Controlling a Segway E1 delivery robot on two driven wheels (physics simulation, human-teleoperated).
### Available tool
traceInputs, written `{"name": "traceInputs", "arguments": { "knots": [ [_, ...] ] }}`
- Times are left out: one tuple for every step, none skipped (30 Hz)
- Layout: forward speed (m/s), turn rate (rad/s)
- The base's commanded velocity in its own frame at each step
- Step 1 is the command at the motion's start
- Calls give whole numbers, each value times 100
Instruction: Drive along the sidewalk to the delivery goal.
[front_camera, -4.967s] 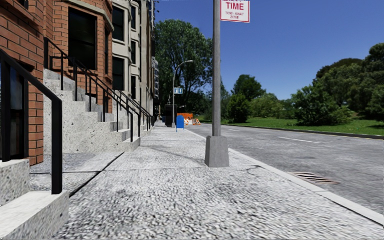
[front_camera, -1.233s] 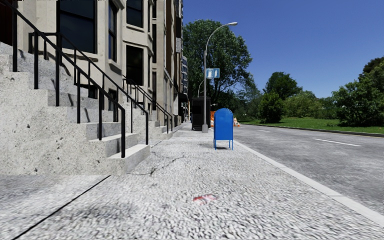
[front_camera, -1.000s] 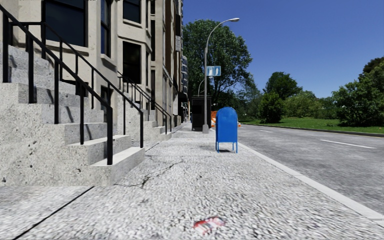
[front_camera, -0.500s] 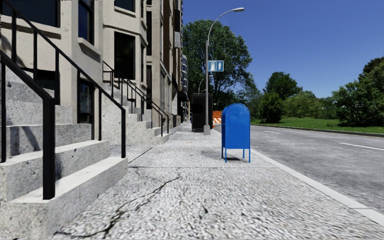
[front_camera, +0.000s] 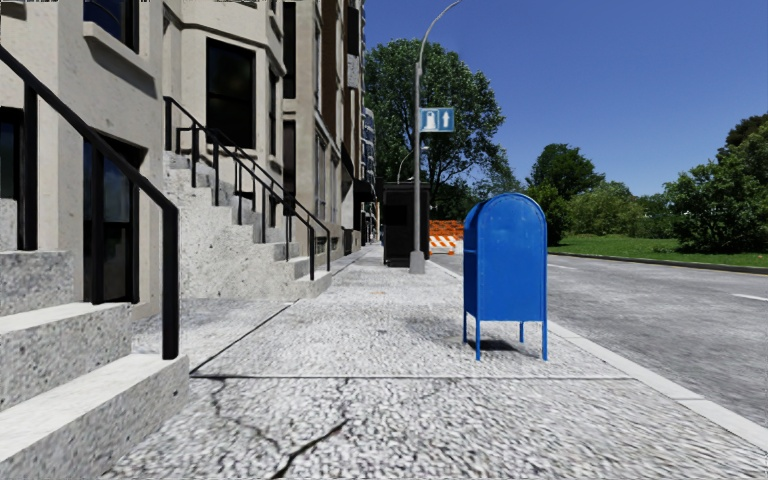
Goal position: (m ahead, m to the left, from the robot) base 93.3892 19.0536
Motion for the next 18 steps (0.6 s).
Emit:
{"name": "traceInputs", "arguments": {
  "knots": [
    [200,0],
    [200,0],
    [200,0],
    [200,0],
    [200,0],
    [200,0],
    [200,0],
    [200,0],
    [200,0],
    [200,0],
    [200,0],
    [200,0],
    [200,0],
    [200,0],
    [200,0],
    [200,0],
    [200,0],
    [200,0]
  ]
}}
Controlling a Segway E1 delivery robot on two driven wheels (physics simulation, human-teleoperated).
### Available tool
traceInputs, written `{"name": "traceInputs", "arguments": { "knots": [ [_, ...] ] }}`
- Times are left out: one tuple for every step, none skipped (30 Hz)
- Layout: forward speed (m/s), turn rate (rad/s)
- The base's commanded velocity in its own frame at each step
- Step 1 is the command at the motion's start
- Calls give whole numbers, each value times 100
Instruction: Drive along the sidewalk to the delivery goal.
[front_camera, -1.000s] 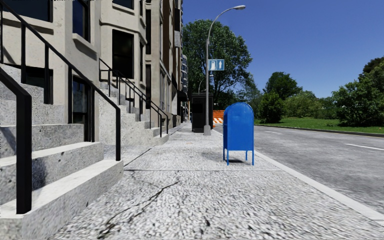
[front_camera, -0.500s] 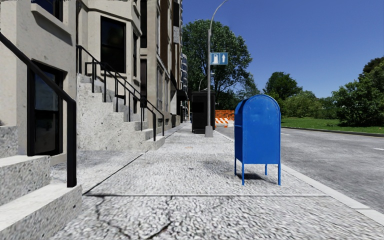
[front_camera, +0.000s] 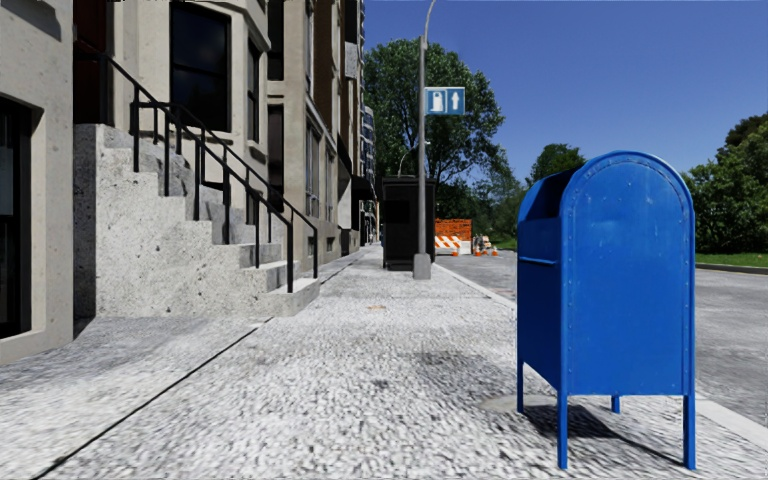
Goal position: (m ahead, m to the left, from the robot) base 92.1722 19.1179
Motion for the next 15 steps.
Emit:
{"name": "traceInputs", "arguments": {
  "knots": [
    [200,0],
    [200,0],
    [200,0],
    [200,0],
    [200,0],
    [200,0],
    [200,0],
    [200,0],
    [200,0],
    [200,0],
    [200,0],
    [200,0],
    [200,0],
    [200,0],
    [200,0]
  ]
}}
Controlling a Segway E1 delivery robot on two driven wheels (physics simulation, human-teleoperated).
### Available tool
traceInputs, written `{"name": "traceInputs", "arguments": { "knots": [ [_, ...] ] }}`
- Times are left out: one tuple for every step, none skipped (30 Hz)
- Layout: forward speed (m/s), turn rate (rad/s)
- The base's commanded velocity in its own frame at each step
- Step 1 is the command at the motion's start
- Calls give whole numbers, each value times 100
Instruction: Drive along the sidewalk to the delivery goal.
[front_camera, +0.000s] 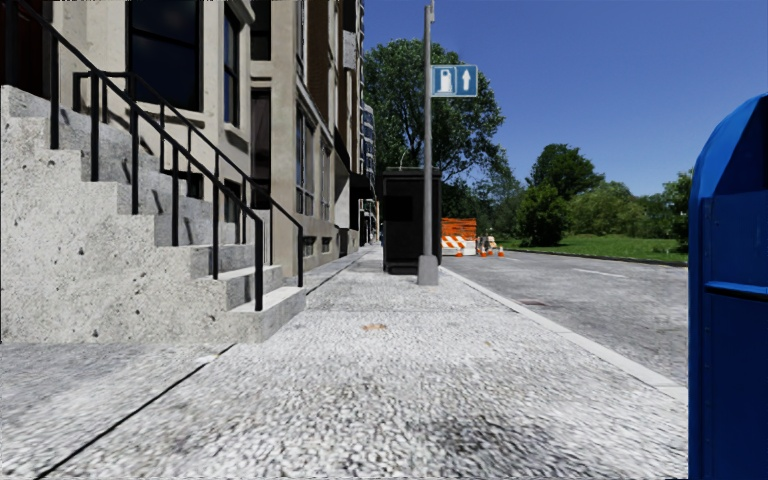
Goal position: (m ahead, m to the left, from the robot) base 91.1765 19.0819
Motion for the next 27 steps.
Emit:
{"name": "traceInputs", "arguments": {
  "knots": [
    [200,0],
    [200,0],
    [200,0],
    [200,0],
    [200,0],
    [200,0],
    [200,0],
    [200,0],
    [200,0],
    [200,0],
    [200,0],
    [200,0],
    [200,0],
    [200,0],
    [200,0],
    [200,0],
    [200,0],
    [200,0],
    [200,0],
    [200,0],
    [200,0],
    [200,0],
    [200,0],
    [200,0],
    [200,0],
    [200,0],
    [200,0]
  ]
}}
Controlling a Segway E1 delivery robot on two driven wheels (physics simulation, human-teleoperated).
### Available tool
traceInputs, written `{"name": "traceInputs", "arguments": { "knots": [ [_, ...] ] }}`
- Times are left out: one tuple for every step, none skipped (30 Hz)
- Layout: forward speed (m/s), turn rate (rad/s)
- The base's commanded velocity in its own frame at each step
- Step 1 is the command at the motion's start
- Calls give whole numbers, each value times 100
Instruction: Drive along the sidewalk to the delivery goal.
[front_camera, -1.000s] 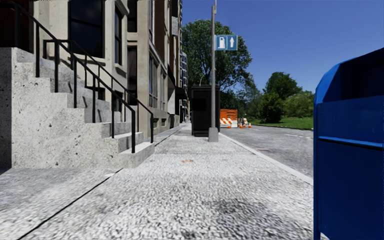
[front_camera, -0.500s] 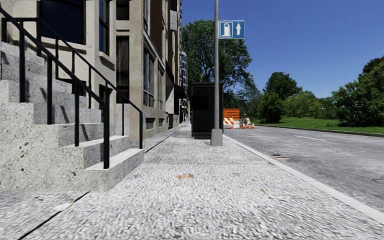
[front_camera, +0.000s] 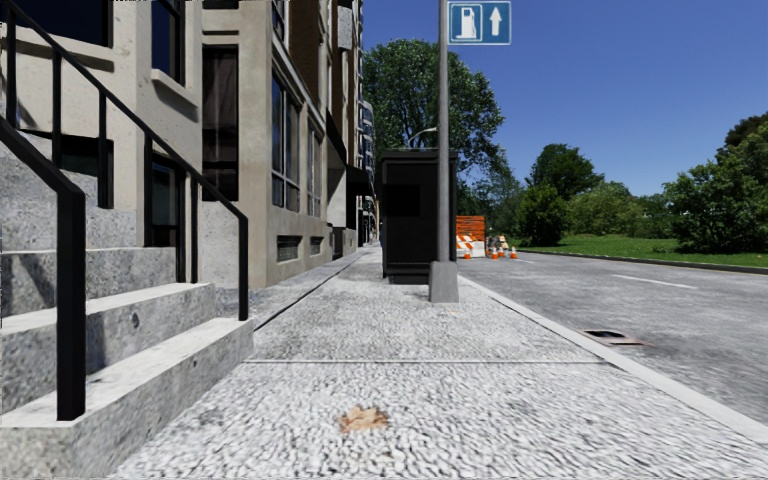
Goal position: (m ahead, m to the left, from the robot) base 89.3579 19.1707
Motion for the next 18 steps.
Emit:
{"name": "traceInputs", "arguments": {
  "knots": [
    [200,0],
    [200,0],
    [200,0],
    [200,0],
    [200,0],
    [200,0],
    [200,0],
    [200,0],
    [200,0],
    [200,0],
    [200,0],
    [200,0],
    [200,0],
    [200,0],
    [200,0],
    [200,0],
    [200,0],
    [200,0]
  ]
}}
